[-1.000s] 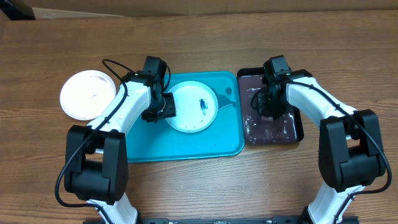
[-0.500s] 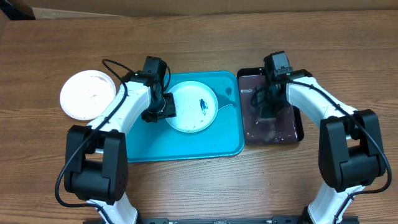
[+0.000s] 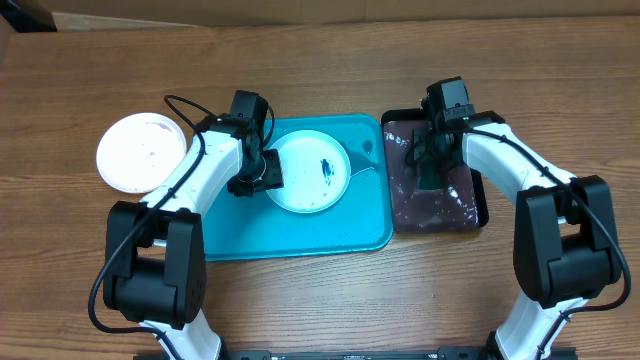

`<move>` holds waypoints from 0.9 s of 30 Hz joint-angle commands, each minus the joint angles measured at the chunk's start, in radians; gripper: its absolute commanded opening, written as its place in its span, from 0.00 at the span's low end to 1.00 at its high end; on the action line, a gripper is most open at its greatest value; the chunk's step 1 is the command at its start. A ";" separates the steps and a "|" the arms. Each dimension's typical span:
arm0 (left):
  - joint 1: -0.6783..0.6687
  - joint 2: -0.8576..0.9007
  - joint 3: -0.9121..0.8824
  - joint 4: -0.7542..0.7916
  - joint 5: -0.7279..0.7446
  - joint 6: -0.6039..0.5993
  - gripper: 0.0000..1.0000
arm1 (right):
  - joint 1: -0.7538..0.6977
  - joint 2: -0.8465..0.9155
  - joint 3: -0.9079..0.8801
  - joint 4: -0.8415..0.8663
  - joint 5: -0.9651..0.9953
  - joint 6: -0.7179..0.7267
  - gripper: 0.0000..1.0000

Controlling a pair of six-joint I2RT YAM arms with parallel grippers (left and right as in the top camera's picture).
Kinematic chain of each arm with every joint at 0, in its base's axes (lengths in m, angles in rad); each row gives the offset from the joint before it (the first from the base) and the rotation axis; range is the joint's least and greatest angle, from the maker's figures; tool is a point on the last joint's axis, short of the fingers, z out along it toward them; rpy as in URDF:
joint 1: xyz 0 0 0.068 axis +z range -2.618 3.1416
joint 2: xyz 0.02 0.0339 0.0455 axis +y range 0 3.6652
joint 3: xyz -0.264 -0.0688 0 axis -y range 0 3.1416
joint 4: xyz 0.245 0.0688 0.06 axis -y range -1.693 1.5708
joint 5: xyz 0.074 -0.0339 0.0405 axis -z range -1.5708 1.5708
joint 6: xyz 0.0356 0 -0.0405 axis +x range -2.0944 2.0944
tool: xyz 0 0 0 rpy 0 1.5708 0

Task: Clean dirty plates on tray and stack at the side
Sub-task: 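Rub the sponge in the black tray's water with the right gripper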

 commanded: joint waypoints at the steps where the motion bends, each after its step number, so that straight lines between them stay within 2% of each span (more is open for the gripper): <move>1: -0.007 0.015 0.013 0.001 0.007 -0.007 0.51 | -0.004 -0.018 0.009 0.020 0.005 0.001 0.14; 2: -0.006 0.015 0.013 0.002 0.007 -0.007 0.52 | -0.004 -0.022 0.032 0.005 0.005 0.001 0.46; 4: -0.006 0.015 0.013 0.002 0.007 -0.007 0.52 | -0.004 -0.031 0.067 -0.024 0.005 0.001 0.66; 6: -0.006 0.015 0.013 0.001 0.006 -0.007 0.52 | -0.004 -0.040 0.101 -0.064 0.005 0.001 0.78; 10: -0.006 0.015 0.013 0.001 0.007 -0.007 0.53 | -0.004 -0.046 0.144 -0.188 0.004 0.001 0.77; 15: -0.006 0.015 0.013 0.005 0.007 -0.007 0.54 | -0.002 -0.034 0.130 -0.311 -0.035 0.005 0.65; 17: -0.006 0.015 0.013 0.010 0.007 -0.007 0.54 | -0.002 -0.030 0.111 -0.318 -0.041 0.004 0.60; 27: -0.006 0.015 0.013 0.011 0.007 -0.007 0.55 | -0.002 -0.017 0.020 -0.219 -0.089 0.005 0.60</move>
